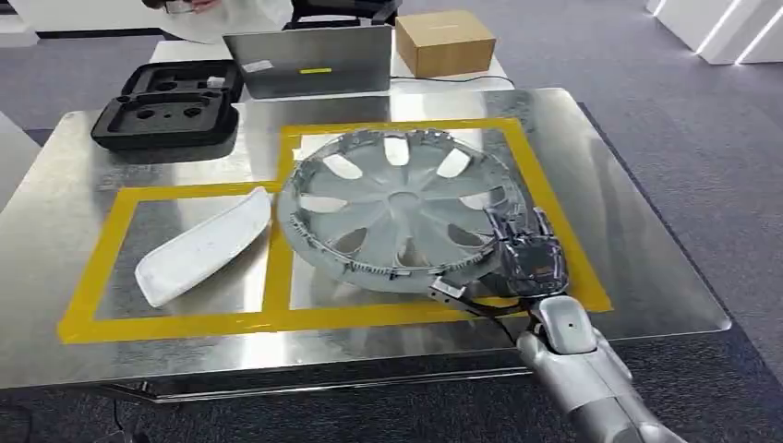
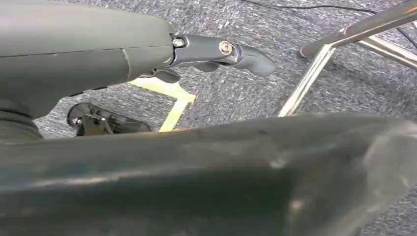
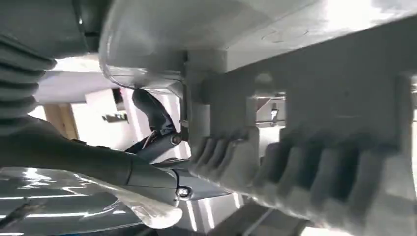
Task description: Take the parts from the cabinet and place them on the table.
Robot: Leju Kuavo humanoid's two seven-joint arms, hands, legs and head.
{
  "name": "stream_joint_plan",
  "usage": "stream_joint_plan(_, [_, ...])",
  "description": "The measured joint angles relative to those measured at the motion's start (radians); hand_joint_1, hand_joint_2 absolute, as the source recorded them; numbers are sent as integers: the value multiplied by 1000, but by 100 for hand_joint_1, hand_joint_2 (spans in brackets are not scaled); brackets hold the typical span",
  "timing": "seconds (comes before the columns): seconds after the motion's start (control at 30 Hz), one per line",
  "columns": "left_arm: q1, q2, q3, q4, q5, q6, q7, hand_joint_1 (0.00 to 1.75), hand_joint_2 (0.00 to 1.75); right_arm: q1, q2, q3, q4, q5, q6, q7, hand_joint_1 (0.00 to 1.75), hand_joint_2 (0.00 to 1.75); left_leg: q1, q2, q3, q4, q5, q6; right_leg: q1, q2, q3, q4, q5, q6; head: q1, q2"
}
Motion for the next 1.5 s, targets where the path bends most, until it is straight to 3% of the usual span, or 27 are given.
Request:
stream_joint_plan(0.2, [0, 0, -11, 0, -3, 0, 9, 0, 0, -24, 0, -6, 24, 26, 39, 10, 0, 0, 0, 0, 0, 0, 0, 0, 0, 0, 0, 0, 0, 0, 0, 0])
stream_joint_plan(0.27, [-1, 0, -17, 0, -7, -2, 11, 0, 0, -57, -3, -5, 59, 11, 127, -3, 0, 0, 0, 0, 0, 0, 0, 0, 0, 1, 0, 0, 0, 0, 0, 0])
stream_joint_plan(0.33, [-3, 0, -25, 0, -11, -5, 18, 0, 0, -108, -17, 15, 113, -16, 279, -36, 0, 0, 0, 0, 0, 0, 1, 1, 0, 1, 0, 0, 1, 0, 0, 0])
stream_joint_plan(0.4, [-4, 0, -31, 0, -11, -9, 19, 0, 0, -157, -37, 44, 167, -24, 382, -72, 0, 0, 0, 0, 0, 0, 2, 2, 0, -1, 0, 0, 2, 1, 1, 0])
stream_joint_plan(0.63, [-8, -1, -41, 0, 2, -14, 17, 0, 0, -332, -63, 169, 294, -120, 517, -151, 0, 0, -1, 1, 0, 0, 3, 3, -1, 2, 0, 0, 3, 1, 0, 0])
stream_joint_plan(0.77, [-7, -3, -43, 0, 10, -14, 15, 0, 0, -360, -71, 201, 311, -203, 479, -170, 0, 0, -1, 0, 0, 0, 3, 3, -1, 0, 0, 0, 3, 1, 0, 0])
stream_joint_plan(0.97, [-7, -3, -43, 0, 10, -14, 15, 0, 0, -361, -71, 204, 311, -203, 449, -162, 0, 0, -1, 0, 0, 0, 3, 3, -1, 0, 0, 0, 3, 1, 0, 0])
stream_joint_plan(1.0, [-7, -3, -43, 0, 10, -14, 15, 0, 0, -360, -71, 205, 311, -201, 415, -155, 0, 0, -1, 0, 0, 0, 3, 3, -1, 0, 0, 0, 3, 1, 0, 0])
stream_joint_plan(1.03, [-7, -6, -50, 0, 13, -11, 15, 0, 0, -332, -71, 208, 283, -200, 190, -123, 0, 0, -1, 0, 0, 0, 3, 3, -1, 0, 0, 0, 3, 1, 0, 0])
stream_joint_plan(1.07, [-8, -7, -50, 0, 14, -10, 15, 0, 0, -314, -71, 205, 267, -192, 150, -108, 0, 175, -1, 0, 0, 0, 3, 3, -1, 1, 0, 0, 3, 1, 0, 0])
stream_joint_plan(1.17, [-8, -9, -56, 0, 17, -7, 14, 0, 0, -283, -71, 189, 240, -167, 132, -86, 0, 175, -1, 0, 0, 0, 3, 3, -1, 0, 0, 0, 3, 1, 0, 0])
stream_joint_plan(1.2, [-8, -9, -57, 0, 19, -7, 13, 0, 0, -276, -71, 182, 234, -156, 132, -80, 0, 0, -1, 0, 0, 0, 3, 3, -1, 0, 0, 0, 3, 1, 0, 0])
stream_joint_plan(1.5, [-8, -9, -66, 0, 23, -7, 9, 0, 0, -252, -71, 132, 212, -87, 105, -34, 0, 0, -1, 0, 0, 0, 3, 3, -1, 0, 0, 0, 3, 1, 0, 0])
